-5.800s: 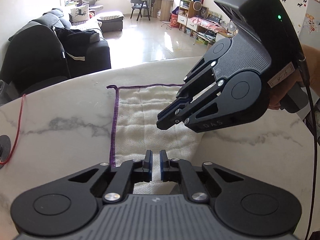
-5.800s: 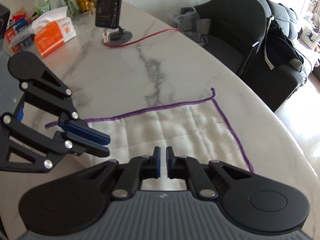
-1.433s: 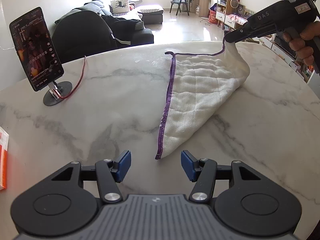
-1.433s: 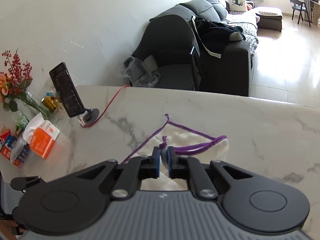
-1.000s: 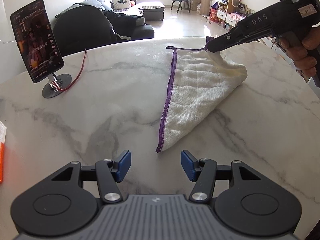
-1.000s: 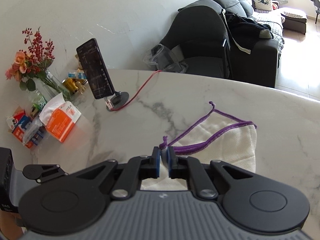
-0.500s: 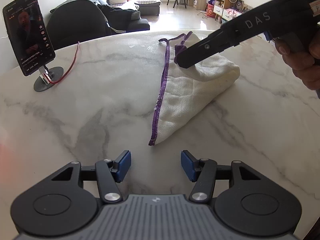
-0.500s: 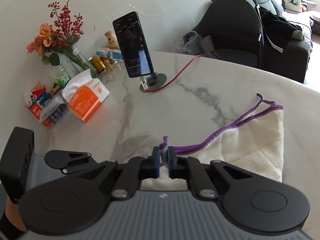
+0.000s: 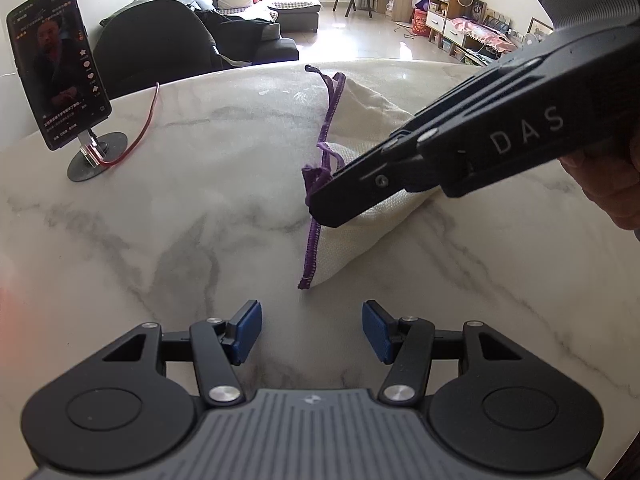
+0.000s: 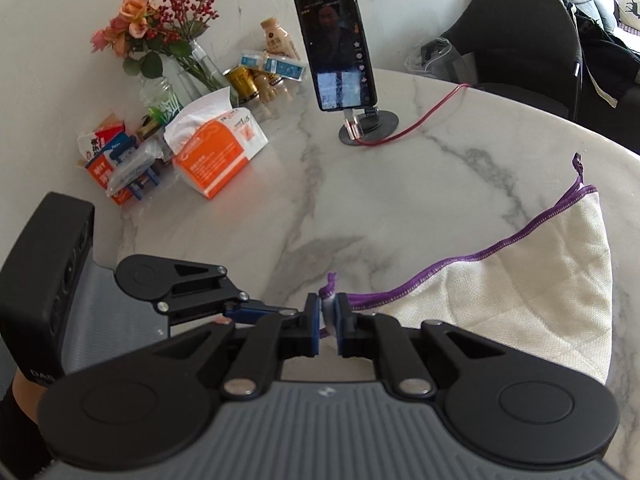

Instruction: Fold towel

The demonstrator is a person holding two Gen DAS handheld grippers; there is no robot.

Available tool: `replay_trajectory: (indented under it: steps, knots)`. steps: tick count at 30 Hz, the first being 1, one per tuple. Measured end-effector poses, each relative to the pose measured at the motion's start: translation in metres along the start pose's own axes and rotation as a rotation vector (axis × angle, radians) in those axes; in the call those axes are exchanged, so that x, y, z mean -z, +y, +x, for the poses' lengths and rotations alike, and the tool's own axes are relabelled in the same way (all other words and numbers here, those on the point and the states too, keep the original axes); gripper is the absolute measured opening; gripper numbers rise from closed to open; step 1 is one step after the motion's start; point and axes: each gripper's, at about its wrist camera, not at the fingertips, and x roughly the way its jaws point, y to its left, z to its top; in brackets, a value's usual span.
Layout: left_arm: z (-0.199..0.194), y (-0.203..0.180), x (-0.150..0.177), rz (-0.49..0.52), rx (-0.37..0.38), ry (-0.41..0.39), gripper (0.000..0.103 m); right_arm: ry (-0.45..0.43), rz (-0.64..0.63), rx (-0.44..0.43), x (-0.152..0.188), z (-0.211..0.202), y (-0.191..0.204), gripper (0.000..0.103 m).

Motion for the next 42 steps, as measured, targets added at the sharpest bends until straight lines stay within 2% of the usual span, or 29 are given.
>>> replay_trajectory:
  steps: [4, 6, 7, 8, 9, 11, 15, 19, 25, 28, 31, 32, 37, 39, 42]
  knots:
    - [-0.001, 0.002, 0.0, -0.01, -0.003, 0.001, 0.057, 0.04, -0.031, -0.007, 0.003, 0.007, 0.005, 0.015]
    - [-0.002, 0.003, 0.001, -0.015, -0.003, 0.001, 0.057, 0.061, -0.021, -0.015, 0.004, 0.011, 0.005, 0.025]
    - [-0.002, 0.003, 0.001, -0.016, -0.003, 0.001, 0.057, 0.066, -0.007, -0.024, 0.004, 0.012, 0.004, 0.038]
    - [-0.003, 0.003, 0.001, -0.014, -0.003, 0.001, 0.057, 0.063, 0.013, -0.036, 0.004, 0.012, 0.003, 0.047]
    - [-0.003, 0.003, 0.002, -0.011, -0.002, 0.001, 0.057, 0.057, 0.028, -0.049, 0.004, 0.01, 0.002, 0.047]
    - [-0.004, 0.002, 0.002, -0.005, -0.003, 0.001, 0.057, 0.041, 0.05, -0.067, 0.003, 0.005, -0.001, 0.047]
    - [-0.01, 0.004, 0.0, -0.009, -0.002, -0.02, 0.057, -0.027, 0.073, -0.011, 0.0, -0.013, -0.01, 0.045]
    - [-0.021, 0.007, -0.003, -0.023, 0.037, -0.057, 0.057, -0.065, 0.086, 0.083, 0.0, -0.028, -0.025, 0.029]
    - [-0.035, 0.006, -0.008, -0.029, 0.076, -0.104, 0.057, -0.092, 0.091, 0.218, 0.005, -0.043, -0.048, 0.028]
    - [-0.043, 0.002, -0.013, -0.02, 0.09, -0.133, 0.057, -0.115, 0.069, 0.321, 0.002, -0.048, -0.061, 0.027]
    - [-0.048, -0.004, -0.019, -0.006, 0.119, -0.155, 0.057, -0.133, 0.056, 0.371, -0.007, -0.049, -0.073, 0.019]
    - [-0.049, -0.007, -0.022, 0.002, 0.128, -0.159, 0.057, -0.136, 0.055, 0.386, -0.012, -0.048, -0.077, 0.018]
    - [-0.037, -0.016, -0.033, 0.033, 0.144, -0.137, 0.057, -0.135, 0.095, 0.411, -0.032, -0.043, -0.099, 0.021]
    - [-0.028, -0.017, -0.035, 0.035, 0.147, -0.113, 0.057, -0.116, 0.151, 0.422, -0.041, -0.038, -0.11, 0.022]
    - [-0.015, -0.018, -0.035, 0.039, 0.153, -0.081, 0.057, -0.095, 0.235, 0.393, -0.052, -0.029, -0.129, 0.025]
